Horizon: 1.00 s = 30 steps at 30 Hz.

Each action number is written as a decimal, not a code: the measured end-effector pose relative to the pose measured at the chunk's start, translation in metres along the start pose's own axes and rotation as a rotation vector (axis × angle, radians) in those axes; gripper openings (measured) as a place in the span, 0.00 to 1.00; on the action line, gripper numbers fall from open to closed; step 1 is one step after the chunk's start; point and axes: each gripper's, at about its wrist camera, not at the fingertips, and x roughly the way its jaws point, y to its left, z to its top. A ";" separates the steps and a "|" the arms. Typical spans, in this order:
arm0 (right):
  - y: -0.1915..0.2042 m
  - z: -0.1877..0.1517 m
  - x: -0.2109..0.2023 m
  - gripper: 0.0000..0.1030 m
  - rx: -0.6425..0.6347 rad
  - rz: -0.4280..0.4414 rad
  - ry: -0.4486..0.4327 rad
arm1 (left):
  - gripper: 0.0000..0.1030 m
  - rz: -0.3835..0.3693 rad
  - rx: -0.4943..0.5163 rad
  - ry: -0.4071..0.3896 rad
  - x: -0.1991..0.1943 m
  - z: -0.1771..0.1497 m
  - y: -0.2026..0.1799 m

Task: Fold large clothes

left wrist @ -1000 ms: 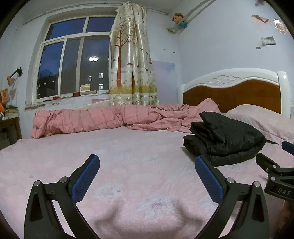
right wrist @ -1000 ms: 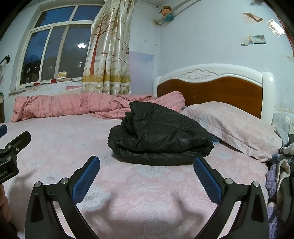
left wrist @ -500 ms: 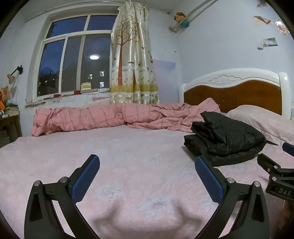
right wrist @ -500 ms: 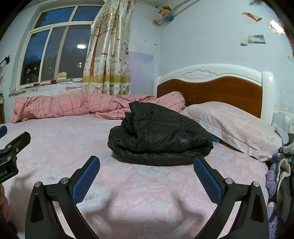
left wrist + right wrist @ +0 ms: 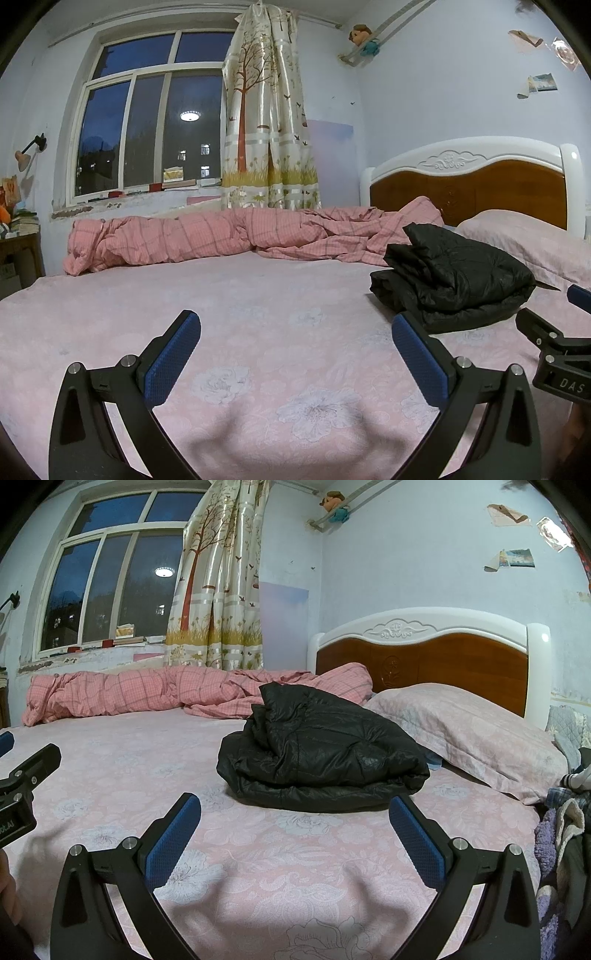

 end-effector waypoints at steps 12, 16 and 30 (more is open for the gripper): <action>0.001 -0.001 0.002 1.00 0.005 0.004 0.014 | 1.00 0.002 -0.013 0.006 -0.001 -0.001 0.006; 0.001 -0.001 0.003 1.00 0.006 0.005 0.014 | 1.00 -0.012 -0.026 0.005 -0.002 0.000 0.009; 0.003 -0.001 0.004 1.00 -0.009 -0.001 0.022 | 1.00 -0.006 -0.013 -0.001 -0.006 -0.001 0.005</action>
